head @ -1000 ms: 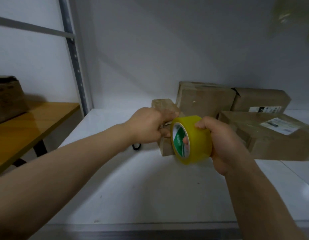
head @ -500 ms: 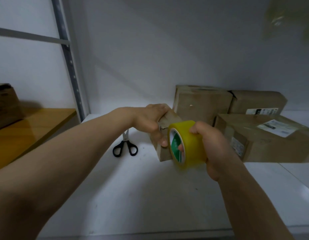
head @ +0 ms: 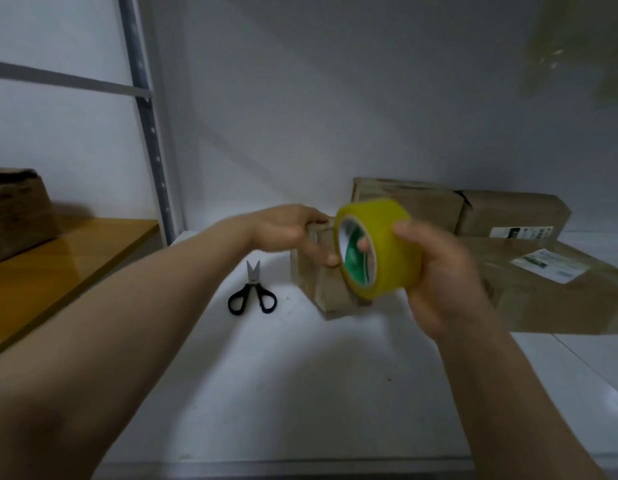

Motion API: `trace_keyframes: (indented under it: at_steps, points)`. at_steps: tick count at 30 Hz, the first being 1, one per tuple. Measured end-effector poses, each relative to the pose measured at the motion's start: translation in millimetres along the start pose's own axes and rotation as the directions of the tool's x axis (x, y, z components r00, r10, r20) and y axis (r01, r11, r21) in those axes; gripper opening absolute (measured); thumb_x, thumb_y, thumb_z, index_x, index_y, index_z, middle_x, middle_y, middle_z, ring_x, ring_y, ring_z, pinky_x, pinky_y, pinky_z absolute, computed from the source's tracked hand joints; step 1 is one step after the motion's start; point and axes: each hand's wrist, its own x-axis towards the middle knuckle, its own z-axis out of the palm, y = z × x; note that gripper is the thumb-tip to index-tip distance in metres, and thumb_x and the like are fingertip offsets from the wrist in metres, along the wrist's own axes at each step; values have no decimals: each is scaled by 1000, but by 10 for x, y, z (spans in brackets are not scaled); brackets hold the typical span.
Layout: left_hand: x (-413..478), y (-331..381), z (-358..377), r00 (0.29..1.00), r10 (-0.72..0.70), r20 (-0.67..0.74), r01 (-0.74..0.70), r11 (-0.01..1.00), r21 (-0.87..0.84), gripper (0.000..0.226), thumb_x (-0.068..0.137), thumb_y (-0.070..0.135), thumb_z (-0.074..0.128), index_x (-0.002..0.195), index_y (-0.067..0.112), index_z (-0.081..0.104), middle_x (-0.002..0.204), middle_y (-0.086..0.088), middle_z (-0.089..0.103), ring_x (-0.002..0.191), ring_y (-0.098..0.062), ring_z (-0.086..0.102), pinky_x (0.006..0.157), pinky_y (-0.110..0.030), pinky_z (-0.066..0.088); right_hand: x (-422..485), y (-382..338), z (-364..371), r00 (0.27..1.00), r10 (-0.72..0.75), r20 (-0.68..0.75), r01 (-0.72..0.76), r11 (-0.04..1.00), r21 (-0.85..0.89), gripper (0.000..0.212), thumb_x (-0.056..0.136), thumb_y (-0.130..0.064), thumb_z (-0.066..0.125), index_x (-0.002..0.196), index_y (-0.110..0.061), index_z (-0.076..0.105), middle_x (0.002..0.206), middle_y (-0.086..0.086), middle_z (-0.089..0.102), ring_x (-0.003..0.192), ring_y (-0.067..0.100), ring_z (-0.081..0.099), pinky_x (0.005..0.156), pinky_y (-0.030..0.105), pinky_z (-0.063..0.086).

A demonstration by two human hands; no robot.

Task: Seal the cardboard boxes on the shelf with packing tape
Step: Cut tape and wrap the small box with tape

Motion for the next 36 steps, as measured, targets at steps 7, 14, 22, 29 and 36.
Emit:
trace_keyframes:
  at_steps: [7, 14, 22, 29, 36]
  points:
    - [-39, 20, -146, 996, -89, -3, 78, 892, -446, 100, 61, 66, 70, 149, 27, 41, 150, 2, 46, 144, -24, 37, 121, -51, 23, 451, -329, 316, 991, -127, 44, 121, 986, 119, 16, 94, -18, 65, 104, -5, 70, 90, 9, 74, 83, 20, 72, 72, 34, 59]
    - [-100, -41, 201, 969, 171, -181, -204, 962, -181, 159, 51, 61, 90, 154, 34, -28, 165, 12, 4, 153, -13, 7, 123, -34, 16, 699, -308, 492, 994, -89, 64, 88, 996, 24, 23, 99, -26, 63, 99, -4, 70, 87, 10, 75, 77, 22, 72, 69, 34, 58]
    - [86, -250, 305, 909, 45, -415, -128, 977, -172, 149, 45, 69, 92, 158, 39, 1, 152, -2, 29, 143, -22, 28, 115, -48, 40, 533, -490, 627, 1000, 30, 8, -30, 998, -56, 31, 93, -28, 70, 100, 3, 69, 89, 18, 77, 76, 27, 75, 66, 38, 63]
    - [142, -208, 282, 908, 37, -417, -84, 992, -96, 143, 41, 74, 89, 154, 23, 18, 146, -10, 38, 136, -30, 41, 109, -46, 46, 156, -608, 486, 990, 138, 22, -136, 989, -55, 21, 96, -29, 65, 95, -8, 68, 83, 10, 76, 65, 20, 74, 54, 37, 61]
    - [41, -122, 251, 936, -32, -351, -22, 988, -151, 149, 49, 58, 83, 160, 21, -9, 157, -9, 15, 146, -28, 22, 110, -29, 27, -107, -610, 244, 986, 132, 106, -119, 985, -122, 29, 95, -29, 57, 113, -9, 69, 100, 11, 78, 87, 26, 77, 71, 42, 63]
